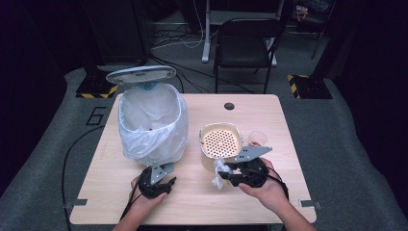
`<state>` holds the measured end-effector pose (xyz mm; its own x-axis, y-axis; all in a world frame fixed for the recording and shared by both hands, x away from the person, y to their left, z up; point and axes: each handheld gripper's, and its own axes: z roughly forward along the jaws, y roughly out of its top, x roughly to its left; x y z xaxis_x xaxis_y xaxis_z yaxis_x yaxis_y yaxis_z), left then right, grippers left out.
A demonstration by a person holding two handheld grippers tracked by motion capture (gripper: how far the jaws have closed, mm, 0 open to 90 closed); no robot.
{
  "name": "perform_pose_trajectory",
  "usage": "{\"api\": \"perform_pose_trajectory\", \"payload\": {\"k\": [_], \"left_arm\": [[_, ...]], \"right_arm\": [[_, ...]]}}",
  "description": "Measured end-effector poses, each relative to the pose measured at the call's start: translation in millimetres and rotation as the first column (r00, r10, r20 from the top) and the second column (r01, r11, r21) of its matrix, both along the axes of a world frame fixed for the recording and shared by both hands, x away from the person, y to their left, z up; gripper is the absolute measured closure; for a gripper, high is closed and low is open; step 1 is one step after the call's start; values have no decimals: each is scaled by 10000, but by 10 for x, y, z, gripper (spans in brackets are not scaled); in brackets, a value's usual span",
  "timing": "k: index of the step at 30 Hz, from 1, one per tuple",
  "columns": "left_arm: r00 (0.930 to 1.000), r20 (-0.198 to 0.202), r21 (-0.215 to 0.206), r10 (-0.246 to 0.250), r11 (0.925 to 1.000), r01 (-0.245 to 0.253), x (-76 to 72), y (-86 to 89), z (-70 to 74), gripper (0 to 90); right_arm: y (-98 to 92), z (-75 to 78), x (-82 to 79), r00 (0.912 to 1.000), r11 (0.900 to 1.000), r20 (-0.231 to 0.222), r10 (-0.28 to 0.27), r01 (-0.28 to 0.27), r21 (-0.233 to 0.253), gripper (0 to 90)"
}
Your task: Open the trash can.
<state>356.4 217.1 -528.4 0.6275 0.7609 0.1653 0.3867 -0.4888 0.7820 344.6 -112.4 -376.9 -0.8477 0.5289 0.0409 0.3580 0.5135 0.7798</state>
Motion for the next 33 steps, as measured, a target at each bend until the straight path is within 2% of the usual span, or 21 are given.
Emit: {"api": "perform_pose_trajectory", "payload": {"k": [4,7,8,14,23,27,33], "left_arm": [[10000,-37,-31,-20,10000,20,1,3,2,362],[10000,-15,-24,2,10000,-2,0,1,0,362],[10000,-44,-25,-25,10000,25,2,4,2,362],[10000,-1,-59,10,10000,-10,3,5,0,362],[10000,-50,-26,-36,10000,36,3,7,3,362],[10000,-50,-36,-20,10000,20,3,6,3,362],[10000,-59,-44,-20,10000,20,3,5,2,362]], "right_arm": [[40,180,76,9992,10000,393,75,-75,0,633],[63,258,116,9992,9997,385,146,-154,185,633],[96,331,150,9986,9995,491,216,-227,218,633],[164,540,261,9955,9994,921,205,-231,266,634],[290,642,507,9948,9998,1011,145,-156,102,634],[349,691,656,9963,9995,862,51,-78,318,635],[453,804,779,9944,9986,1048,123,-177,507,635]]}}
